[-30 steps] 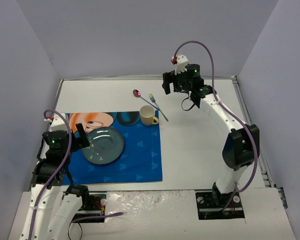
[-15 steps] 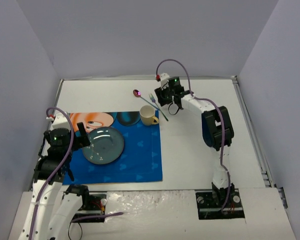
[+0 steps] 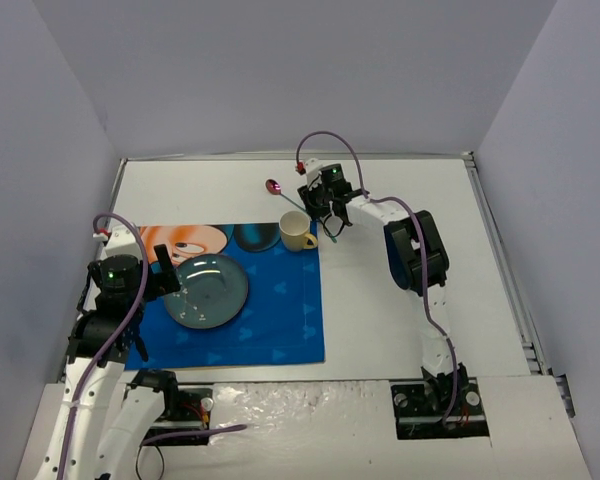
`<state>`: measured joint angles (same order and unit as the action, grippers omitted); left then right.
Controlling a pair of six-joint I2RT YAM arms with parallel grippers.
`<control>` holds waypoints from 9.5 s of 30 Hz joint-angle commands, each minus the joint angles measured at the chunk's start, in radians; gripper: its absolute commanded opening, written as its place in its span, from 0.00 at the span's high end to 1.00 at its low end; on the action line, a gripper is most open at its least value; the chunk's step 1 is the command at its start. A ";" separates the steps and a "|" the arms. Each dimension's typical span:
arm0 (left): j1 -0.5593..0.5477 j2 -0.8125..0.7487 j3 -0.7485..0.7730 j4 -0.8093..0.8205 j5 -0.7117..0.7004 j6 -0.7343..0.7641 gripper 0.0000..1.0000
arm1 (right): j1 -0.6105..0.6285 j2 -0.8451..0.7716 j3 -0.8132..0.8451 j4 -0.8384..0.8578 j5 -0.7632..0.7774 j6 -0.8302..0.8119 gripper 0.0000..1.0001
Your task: Set the dinner table for one person
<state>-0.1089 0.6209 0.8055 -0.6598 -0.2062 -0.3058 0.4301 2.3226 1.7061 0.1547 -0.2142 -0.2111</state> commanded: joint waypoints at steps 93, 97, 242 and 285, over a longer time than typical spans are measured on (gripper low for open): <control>-0.632 0.905 0.689 0.661 0.204 -0.208 0.57 | 0.272 -1.197 -0.798 0.184 0.266 0.600 1.00; -0.632 0.901 0.686 0.661 0.206 -0.208 0.66 | 0.274 -1.195 -0.798 0.186 0.264 0.601 1.00; 0.653 1.300 0.547 -0.130 1.185 1.269 0.90 | 0.222 -1.347 -0.982 0.027 0.121 0.455 0.05; 0.347 0.405 0.184 0.343 0.352 0.357 0.12 | 0.156 -1.248 -0.879 0.002 0.088 0.467 0.04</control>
<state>0.2807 1.1285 0.9827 -0.3156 0.2850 0.2050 0.6057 1.0151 0.7342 0.1140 -0.1135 0.2596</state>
